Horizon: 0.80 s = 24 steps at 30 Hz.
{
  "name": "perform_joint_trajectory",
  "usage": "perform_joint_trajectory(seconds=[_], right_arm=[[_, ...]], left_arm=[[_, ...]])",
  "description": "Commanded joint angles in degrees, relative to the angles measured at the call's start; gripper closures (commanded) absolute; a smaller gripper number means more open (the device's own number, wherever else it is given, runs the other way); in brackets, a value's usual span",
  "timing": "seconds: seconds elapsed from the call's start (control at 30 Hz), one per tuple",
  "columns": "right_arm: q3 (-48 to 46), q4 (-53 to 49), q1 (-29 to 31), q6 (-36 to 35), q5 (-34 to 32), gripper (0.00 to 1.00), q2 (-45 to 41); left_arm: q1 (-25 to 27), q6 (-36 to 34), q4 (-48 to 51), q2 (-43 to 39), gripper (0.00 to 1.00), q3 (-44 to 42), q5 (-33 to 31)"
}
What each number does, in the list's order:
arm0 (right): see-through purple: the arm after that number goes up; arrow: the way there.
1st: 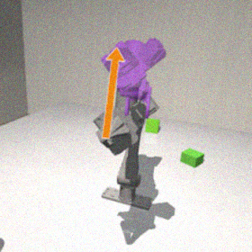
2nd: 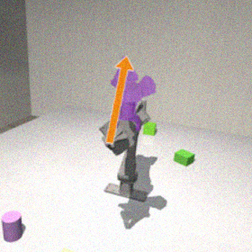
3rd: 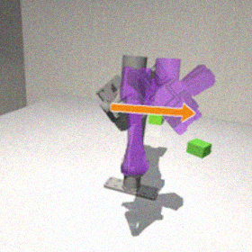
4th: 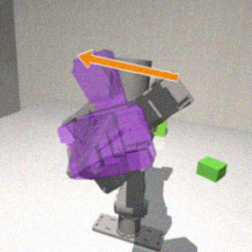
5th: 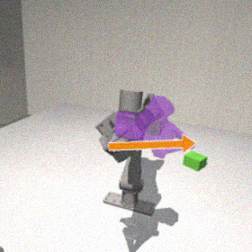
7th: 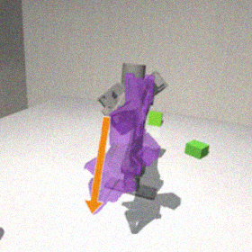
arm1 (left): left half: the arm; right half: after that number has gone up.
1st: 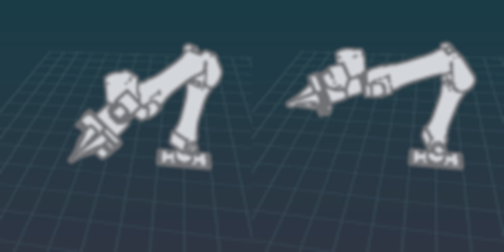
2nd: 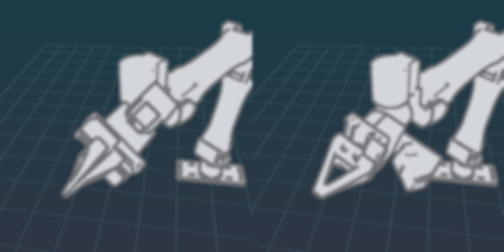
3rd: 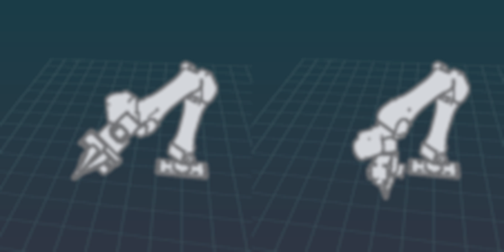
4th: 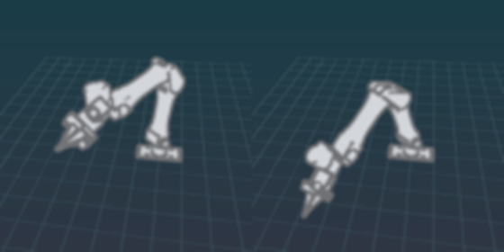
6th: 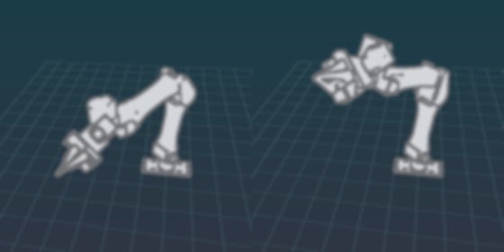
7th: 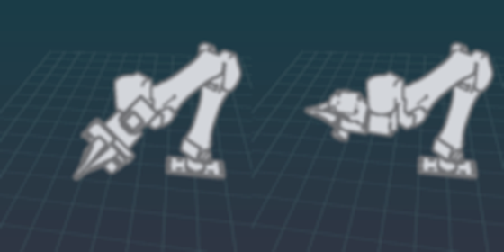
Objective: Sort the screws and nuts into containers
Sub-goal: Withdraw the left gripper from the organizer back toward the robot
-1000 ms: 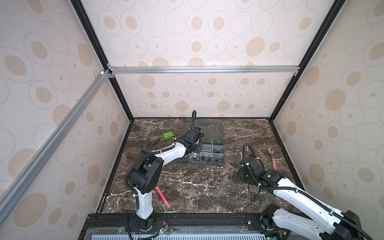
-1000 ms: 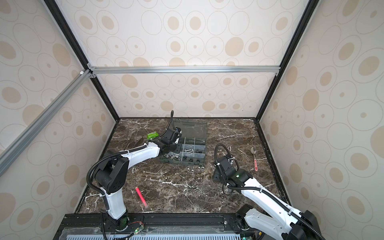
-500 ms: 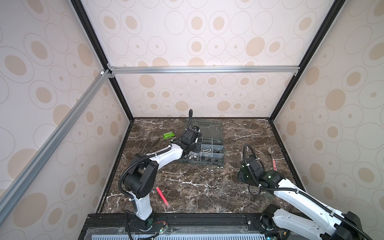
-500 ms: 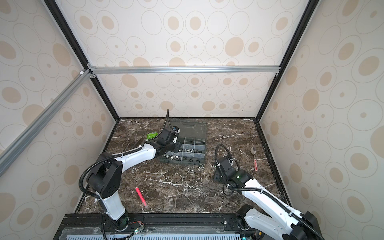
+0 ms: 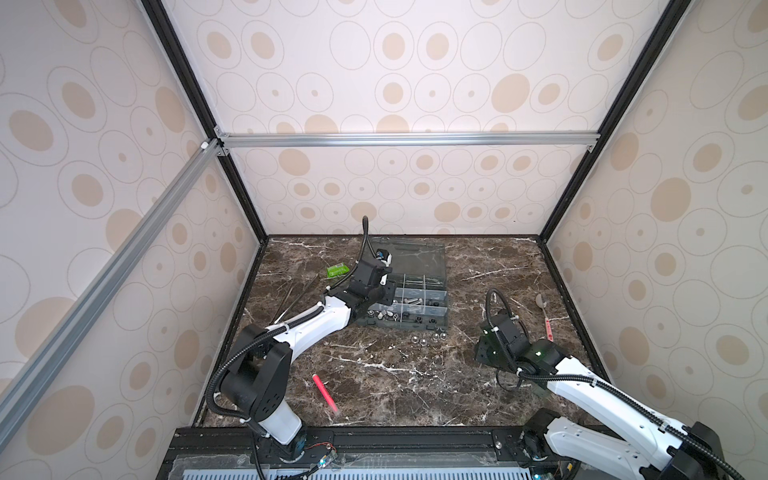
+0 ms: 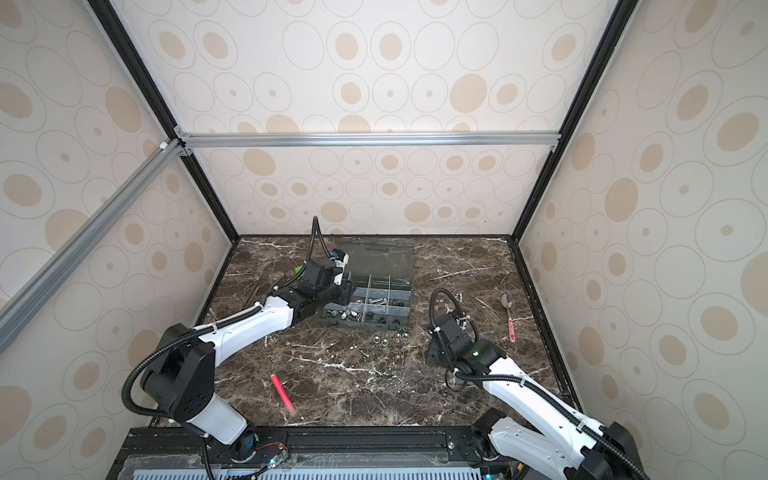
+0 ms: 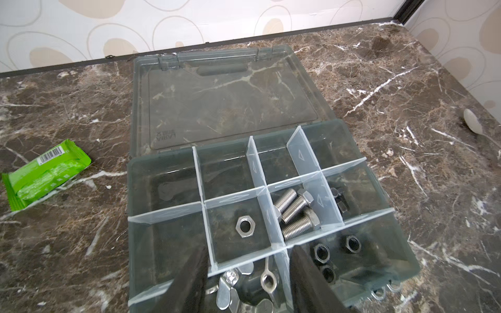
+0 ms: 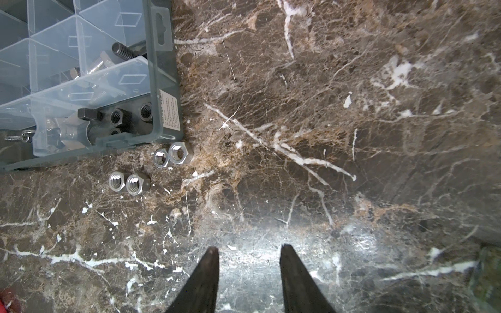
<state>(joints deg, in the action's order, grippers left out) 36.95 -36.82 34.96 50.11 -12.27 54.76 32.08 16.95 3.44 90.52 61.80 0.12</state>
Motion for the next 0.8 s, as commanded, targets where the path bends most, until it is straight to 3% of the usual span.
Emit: perform_joint_trajectory(seconds=[0.0, 0.43, 0.77], right_arm=[[-0.7, 0.2, 0.2, 0.7, 0.0, 0.59, 0.8], [0.7, 3.9, 0.2, -1.0, 1.9, 0.59, 6.1], [2.8, 6.3, 4.1, -3.7, 0.8, 0.57, 10.5]], left_arm=[[-0.6, 1.5, -1.3, -3.3, 0.51, -2.0, 0.1], [-0.8, 5.9, -5.0, -15.8, 0.48, -14.5, -0.5], [-0.7, 11.1, -6.4, -25.4, 0.48, -25.0, -0.9]])
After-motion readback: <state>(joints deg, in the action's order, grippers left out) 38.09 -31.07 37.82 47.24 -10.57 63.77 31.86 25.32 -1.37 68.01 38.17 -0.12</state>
